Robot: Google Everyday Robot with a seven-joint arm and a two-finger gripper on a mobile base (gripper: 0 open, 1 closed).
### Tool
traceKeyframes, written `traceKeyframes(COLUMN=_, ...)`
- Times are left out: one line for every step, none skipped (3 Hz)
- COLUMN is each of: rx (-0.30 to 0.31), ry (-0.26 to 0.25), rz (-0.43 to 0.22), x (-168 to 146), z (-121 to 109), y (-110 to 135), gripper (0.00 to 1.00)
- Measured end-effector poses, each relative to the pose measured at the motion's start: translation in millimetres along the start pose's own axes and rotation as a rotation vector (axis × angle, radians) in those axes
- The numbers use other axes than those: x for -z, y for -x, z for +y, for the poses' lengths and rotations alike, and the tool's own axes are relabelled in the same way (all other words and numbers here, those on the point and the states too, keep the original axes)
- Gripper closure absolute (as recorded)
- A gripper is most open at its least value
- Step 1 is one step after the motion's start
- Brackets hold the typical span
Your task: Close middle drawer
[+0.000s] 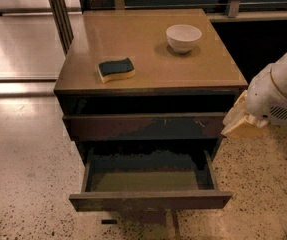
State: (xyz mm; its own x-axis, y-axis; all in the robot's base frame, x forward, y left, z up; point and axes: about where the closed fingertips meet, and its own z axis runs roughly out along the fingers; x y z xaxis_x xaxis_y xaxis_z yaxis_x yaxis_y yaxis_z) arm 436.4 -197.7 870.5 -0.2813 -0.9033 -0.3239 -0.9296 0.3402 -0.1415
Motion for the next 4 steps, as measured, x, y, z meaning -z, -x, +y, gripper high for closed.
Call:
traceKeyframes(rx=-0.059, ry=0.11, rz=-0.031, x=-77, z=20, y=-11, gripper=0.89)
traceKeyframes(rx=-0.064, ry=0.124, rz=-0.03, x=-88, z=23, y=-15, gripper=1.0)
traceKeyframes(rx=-0.064, ry=0.124, rz=-0.03, x=-88, z=23, y=-15, gripper=1.0)
traceKeyframes(rx=-0.048, ry=0.112, rz=-0.022, x=-113, z=32, y=-31, gripper=1.0)
